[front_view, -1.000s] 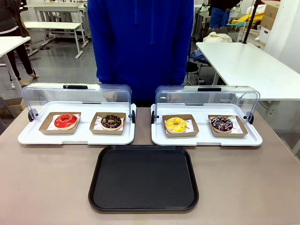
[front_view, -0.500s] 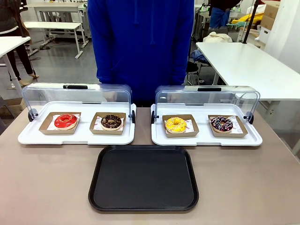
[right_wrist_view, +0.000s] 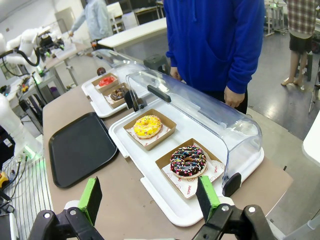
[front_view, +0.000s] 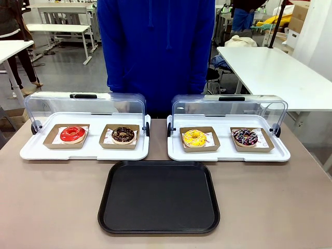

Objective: Move the third donut from the left to the tray.
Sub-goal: Pick up the Paper togo box containing the Donut indicated by the person and place it on the Handle tray.

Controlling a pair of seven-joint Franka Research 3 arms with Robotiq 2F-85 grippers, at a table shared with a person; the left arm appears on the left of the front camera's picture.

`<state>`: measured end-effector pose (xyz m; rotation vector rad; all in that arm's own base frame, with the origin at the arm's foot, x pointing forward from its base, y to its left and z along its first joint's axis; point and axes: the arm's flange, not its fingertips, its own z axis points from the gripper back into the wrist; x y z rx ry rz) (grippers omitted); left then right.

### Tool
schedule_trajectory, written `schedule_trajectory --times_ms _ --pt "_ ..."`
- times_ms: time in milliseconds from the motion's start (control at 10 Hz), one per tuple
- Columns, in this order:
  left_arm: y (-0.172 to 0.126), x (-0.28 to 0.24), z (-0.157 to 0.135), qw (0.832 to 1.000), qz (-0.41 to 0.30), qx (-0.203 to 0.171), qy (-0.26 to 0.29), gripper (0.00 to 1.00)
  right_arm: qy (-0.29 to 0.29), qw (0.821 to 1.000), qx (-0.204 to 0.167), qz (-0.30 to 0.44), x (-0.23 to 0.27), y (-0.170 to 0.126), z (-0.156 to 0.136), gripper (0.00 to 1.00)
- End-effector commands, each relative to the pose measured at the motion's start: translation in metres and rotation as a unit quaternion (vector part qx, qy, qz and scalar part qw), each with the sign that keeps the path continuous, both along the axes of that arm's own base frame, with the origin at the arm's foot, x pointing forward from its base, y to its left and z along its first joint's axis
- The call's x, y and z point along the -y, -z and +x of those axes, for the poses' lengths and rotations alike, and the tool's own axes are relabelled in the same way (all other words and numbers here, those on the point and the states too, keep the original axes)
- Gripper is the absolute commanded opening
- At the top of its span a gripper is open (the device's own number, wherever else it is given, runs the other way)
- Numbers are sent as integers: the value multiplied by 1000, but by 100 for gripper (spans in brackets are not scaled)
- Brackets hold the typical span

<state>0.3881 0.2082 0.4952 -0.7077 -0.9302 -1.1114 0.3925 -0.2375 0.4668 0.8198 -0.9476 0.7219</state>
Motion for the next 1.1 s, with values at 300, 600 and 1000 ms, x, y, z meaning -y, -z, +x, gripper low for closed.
schedule_trajectory --times_ms 300,600,1000 --pt "-1 0 -2 1000 -1 3 7 100 -2 1000 9 5 0 -2 1 100" --pt "-1 0 -2 1000 -1 3 7 100 -2 1000 9 5 0 -2 1 100" --pt "-1 0 -2 1000 -1 3 7 100 -2 1000 9 5 0 -2 1 100"
